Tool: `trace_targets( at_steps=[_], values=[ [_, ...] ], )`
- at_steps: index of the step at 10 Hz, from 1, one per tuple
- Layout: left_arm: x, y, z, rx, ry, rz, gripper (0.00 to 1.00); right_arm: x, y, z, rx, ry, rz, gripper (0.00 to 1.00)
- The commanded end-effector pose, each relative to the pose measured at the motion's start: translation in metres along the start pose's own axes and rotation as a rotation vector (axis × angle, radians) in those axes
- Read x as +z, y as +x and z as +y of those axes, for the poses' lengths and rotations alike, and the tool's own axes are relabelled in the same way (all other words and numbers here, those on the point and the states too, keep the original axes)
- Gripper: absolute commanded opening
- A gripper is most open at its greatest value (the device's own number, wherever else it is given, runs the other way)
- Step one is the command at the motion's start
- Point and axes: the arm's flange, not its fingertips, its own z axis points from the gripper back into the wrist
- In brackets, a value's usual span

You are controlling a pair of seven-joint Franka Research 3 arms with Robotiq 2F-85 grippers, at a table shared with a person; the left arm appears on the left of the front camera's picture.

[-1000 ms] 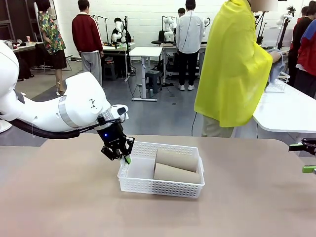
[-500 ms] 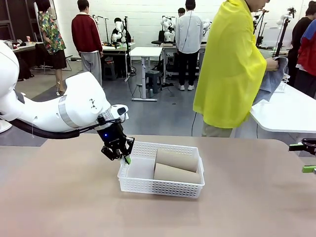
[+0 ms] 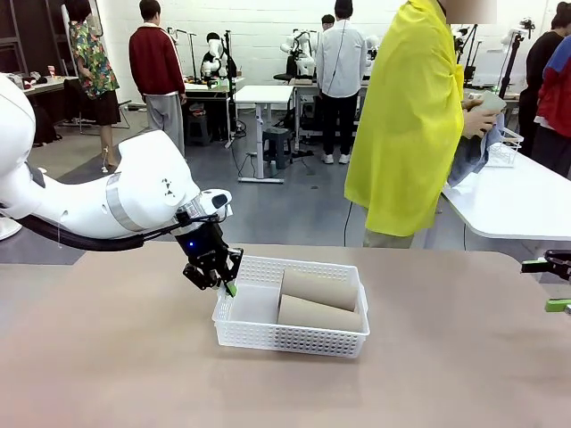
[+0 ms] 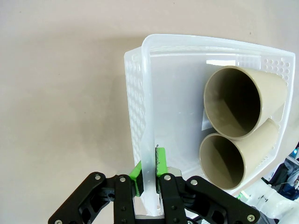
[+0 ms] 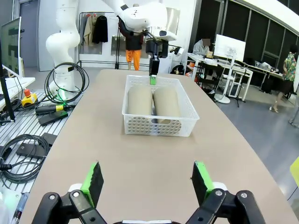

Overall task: Clean and organize the cups into the basket.
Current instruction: Pick up the Reusable plastic cup from the right side of the table and stack it inside the Organizing basket in the center of the table.

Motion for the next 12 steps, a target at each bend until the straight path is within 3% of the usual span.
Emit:
trace_targets(
  at_steps=[1,12],
  values=[
    [0.0011,-0.0001,-0.0002,-0.001,-0.005,0.003,0.0,-0.0006,0.0017,0.0022,0.005,-0.009,0.008,1.0],
    [0.0011,-0.0001,-0.0002,-0.001,-0.005,0.003,0.0,-0.0006,0.0017,0.0022,0.005,-0.009,0.008,1.0]
  ],
)
